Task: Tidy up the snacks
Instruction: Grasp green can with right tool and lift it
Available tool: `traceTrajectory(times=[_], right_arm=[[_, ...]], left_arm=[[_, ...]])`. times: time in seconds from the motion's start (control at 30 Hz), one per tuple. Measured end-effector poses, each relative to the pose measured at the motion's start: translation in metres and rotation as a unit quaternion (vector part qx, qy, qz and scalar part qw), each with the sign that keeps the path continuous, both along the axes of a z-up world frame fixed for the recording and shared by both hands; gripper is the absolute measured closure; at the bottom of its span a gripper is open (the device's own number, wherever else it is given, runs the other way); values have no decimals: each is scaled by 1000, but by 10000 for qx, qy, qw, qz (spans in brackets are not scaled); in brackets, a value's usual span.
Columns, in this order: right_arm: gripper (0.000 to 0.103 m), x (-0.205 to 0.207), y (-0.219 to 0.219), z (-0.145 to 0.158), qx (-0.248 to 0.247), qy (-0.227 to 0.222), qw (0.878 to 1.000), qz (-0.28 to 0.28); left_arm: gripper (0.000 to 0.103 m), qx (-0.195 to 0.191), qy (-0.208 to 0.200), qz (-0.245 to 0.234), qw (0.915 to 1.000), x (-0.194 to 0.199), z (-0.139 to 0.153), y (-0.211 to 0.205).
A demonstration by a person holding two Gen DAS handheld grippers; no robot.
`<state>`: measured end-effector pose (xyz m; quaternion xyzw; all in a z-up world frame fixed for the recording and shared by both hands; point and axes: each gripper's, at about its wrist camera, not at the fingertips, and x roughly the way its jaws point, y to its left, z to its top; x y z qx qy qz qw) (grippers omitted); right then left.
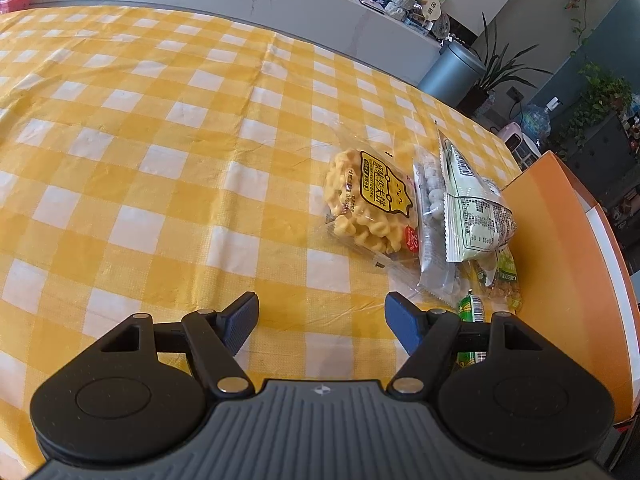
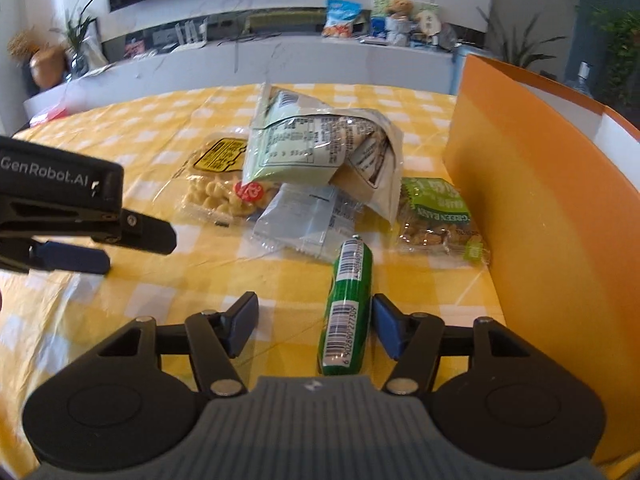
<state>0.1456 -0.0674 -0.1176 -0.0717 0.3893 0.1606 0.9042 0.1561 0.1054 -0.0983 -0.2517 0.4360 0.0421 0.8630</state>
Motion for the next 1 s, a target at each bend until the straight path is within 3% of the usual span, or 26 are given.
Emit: traceTrajectory(times=[0.03, 0.07, 0.13, 0.3, 0.6, 0.77, 0.83, 0.93, 1.0], right_arm=[[50, 1, 1, 0, 3, -13, 10000, -30], [65, 1, -2, 0, 15, -19, 10000, -78], [82, 5, -8, 2, -29, -61, 9993, -356], [82, 8, -15, 3, 219, 40, 9987, -455], [82, -1, -27, 12, 593, 145, 9973, -398], [82, -8, -33, 45, 631, -422, 9967, -270], [83, -9, -37, 56, 688, -579, 9956, -269], [83, -10, -47, 69, 775, -695, 9941, -293], [83, -10, -55, 78, 886, -755, 9928, -292]], left_arm=[[18, -27, -3, 16, 10000, 0, 0, 1], [18, -55, -8, 42, 10000, -1, 0, 2], [18, -141, -14, 98, 9999, -1, -1, 5], [18, -367, -33, 216, 9991, -3, -3, 11], [18, -266, -112, 265, 9992, -7, 6, 7], [18, 386, -514, -47, 9979, -10, 28, -16], [18, 826, -660, -60, 9944, -11, 36, -29], [18, 1883, -803, -198, 9786, -10, 42, -58], [18, 2600, -887, -491, 9603, -6, 43, -79]])
